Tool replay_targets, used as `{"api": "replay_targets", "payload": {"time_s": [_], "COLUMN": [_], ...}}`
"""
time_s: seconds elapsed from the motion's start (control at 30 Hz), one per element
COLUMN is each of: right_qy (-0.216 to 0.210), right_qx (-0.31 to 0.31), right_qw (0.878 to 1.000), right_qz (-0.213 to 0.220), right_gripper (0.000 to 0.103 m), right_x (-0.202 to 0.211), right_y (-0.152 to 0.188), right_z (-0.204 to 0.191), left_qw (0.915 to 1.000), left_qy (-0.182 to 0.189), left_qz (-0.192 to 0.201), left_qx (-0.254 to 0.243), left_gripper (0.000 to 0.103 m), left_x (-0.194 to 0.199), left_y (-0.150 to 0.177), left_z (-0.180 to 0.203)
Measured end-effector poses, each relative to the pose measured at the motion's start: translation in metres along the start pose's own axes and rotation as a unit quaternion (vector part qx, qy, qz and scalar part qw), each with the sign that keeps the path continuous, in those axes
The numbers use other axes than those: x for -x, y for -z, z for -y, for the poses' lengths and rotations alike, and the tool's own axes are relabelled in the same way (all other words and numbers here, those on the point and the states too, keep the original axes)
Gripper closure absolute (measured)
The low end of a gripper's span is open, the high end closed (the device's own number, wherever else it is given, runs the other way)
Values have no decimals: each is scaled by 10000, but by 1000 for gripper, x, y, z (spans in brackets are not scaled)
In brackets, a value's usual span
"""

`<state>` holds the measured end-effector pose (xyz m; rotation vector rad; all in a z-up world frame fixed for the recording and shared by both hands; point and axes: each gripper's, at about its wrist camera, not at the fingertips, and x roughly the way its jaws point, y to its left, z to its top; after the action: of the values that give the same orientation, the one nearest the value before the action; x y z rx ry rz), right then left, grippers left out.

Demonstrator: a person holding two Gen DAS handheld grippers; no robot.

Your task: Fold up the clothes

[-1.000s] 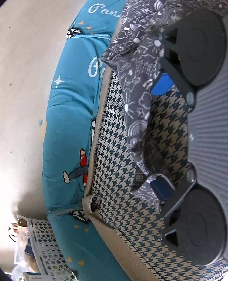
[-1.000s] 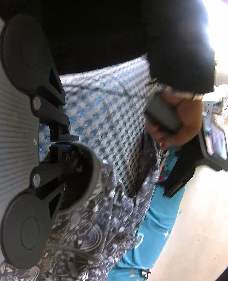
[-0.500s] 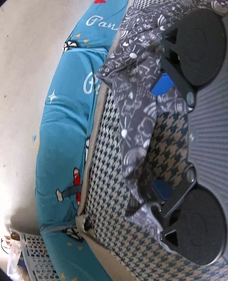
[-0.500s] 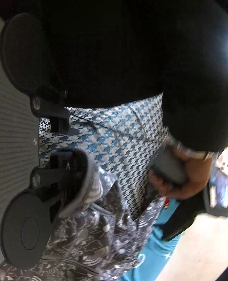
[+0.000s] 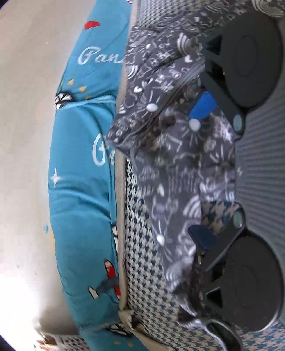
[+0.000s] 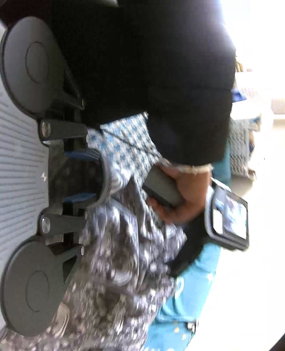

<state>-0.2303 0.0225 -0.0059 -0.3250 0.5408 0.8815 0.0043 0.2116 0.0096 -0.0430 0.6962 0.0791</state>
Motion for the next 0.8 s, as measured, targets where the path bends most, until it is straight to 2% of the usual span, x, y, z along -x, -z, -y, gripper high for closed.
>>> {"api": "replay_targets", "payload": {"time_s": [0.23,0.37,0.53,0.7,0.8], "right_qy": [1229,2123,2904,3381,3391], "right_qx": [-357,-660,-1282,-1693,-2012], "right_qw": [9918,9750,9482,9252,9178], "right_qz": [9,-59,-133,-333,-473], "right_gripper": [68,67,64,61,59], "right_x": [19,28,45,55,57], "right_y": [5,14,29,46,58], "right_z": [44,78,118,149,160], "left_qw": [9995,9981,9947,9925,9912], "left_qy": [-66,-389,-871,-1100,-1210], "left_qz": [-85,-270,-440,-522,-521], "left_qx": [-309,-391,-321,-131,-150], "left_gripper": [0,0,0,0,0], "left_x": [-19,-33,-47,-56,-60], "left_y": [3,5,6,4,4], "left_z": [28,30,19,6,7]}}
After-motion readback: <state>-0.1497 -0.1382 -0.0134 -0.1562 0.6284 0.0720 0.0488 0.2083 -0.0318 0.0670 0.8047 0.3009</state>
